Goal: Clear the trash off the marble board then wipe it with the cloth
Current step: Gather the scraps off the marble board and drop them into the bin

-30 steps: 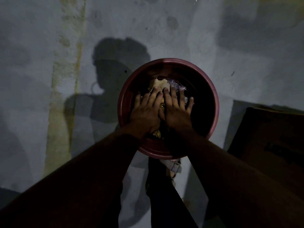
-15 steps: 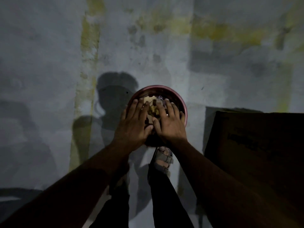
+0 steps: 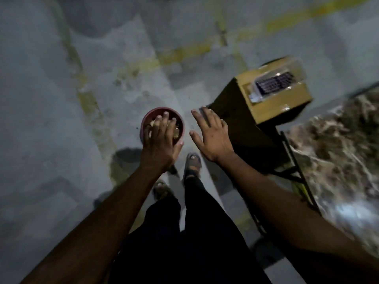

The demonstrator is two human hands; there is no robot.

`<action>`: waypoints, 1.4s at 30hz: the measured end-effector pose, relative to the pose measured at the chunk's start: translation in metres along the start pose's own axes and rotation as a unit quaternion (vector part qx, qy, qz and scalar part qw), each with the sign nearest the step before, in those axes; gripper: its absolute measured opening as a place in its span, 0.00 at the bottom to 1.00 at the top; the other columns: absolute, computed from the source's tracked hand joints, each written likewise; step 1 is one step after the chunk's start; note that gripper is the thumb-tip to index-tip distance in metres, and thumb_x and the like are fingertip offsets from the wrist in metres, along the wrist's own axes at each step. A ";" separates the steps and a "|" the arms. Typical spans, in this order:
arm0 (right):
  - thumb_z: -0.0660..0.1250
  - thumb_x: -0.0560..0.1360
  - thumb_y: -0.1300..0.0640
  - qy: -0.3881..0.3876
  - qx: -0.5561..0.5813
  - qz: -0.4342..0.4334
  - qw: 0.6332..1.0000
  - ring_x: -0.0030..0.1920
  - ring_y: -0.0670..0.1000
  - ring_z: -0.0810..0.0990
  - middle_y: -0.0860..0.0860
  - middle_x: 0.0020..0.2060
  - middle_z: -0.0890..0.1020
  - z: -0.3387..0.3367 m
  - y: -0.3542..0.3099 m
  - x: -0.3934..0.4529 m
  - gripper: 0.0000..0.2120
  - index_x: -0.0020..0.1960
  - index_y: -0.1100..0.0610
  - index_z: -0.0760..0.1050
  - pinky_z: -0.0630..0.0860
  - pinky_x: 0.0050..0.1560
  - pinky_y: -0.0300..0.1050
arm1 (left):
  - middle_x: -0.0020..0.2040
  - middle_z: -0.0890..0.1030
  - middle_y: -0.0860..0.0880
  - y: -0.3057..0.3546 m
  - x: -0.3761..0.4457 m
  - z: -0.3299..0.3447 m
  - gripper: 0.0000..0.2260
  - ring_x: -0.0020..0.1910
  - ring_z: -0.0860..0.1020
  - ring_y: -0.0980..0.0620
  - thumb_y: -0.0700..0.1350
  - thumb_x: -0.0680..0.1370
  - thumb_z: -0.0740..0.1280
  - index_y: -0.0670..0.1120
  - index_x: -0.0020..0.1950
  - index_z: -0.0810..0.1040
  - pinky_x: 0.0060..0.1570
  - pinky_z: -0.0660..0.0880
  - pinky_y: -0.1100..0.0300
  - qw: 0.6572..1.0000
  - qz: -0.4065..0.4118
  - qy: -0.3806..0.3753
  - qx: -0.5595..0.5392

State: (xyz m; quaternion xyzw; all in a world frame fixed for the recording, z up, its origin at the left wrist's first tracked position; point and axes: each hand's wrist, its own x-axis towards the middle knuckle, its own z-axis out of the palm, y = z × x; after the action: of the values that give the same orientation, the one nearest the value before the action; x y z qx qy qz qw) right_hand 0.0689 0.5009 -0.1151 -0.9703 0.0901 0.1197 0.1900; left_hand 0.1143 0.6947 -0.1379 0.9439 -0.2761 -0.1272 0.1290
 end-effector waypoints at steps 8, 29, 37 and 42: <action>0.54 0.83 0.38 0.160 0.037 0.210 0.964 0.82 0.54 0.50 0.51 0.83 0.51 -0.073 0.069 -0.188 0.30 0.82 0.42 0.51 0.55 0.76 0.63 | 0.83 0.53 0.46 0.179 -0.023 -0.041 0.32 0.81 0.53 0.45 0.63 0.81 0.52 0.51 0.82 0.55 0.75 0.56 0.40 0.973 0.229 -0.027 0.010; 0.54 0.77 0.29 0.186 0.111 0.499 0.839 0.82 0.61 0.42 0.55 0.83 0.42 -0.026 0.410 -0.546 0.37 0.82 0.42 0.51 0.47 0.78 0.63 | 0.83 0.48 0.52 0.586 -0.100 0.141 0.32 0.82 0.48 0.45 0.68 0.80 0.48 0.58 0.82 0.48 0.77 0.53 0.44 0.860 0.444 -0.216 0.132; 0.54 0.76 0.25 0.127 0.116 0.508 0.844 0.81 0.61 0.36 0.56 0.81 0.34 -0.045 0.472 -0.530 0.45 0.81 0.40 0.35 0.39 0.78 0.65 | 0.83 0.42 0.52 0.630 -0.076 0.162 0.31 0.82 0.43 0.48 0.66 0.82 0.47 0.56 0.83 0.47 0.78 0.47 0.45 0.838 0.474 -0.238 0.129; 0.55 0.74 0.24 0.143 0.110 0.495 0.850 0.80 0.62 0.49 0.56 0.80 0.53 -0.069 0.475 -0.510 0.44 0.82 0.42 0.44 0.46 0.77 0.66 | 0.81 0.58 0.52 0.647 -0.043 0.153 0.28 0.78 0.56 0.47 0.66 0.81 0.51 0.57 0.80 0.59 0.73 0.55 0.48 0.811 0.536 -0.216 0.093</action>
State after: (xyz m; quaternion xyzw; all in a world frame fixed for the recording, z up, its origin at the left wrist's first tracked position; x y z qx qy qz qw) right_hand -0.5089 0.1071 -0.0819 -0.7768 0.5967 0.0470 0.1957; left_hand -0.2839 0.1651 -0.0703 0.6021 -0.7693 -0.2120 0.0254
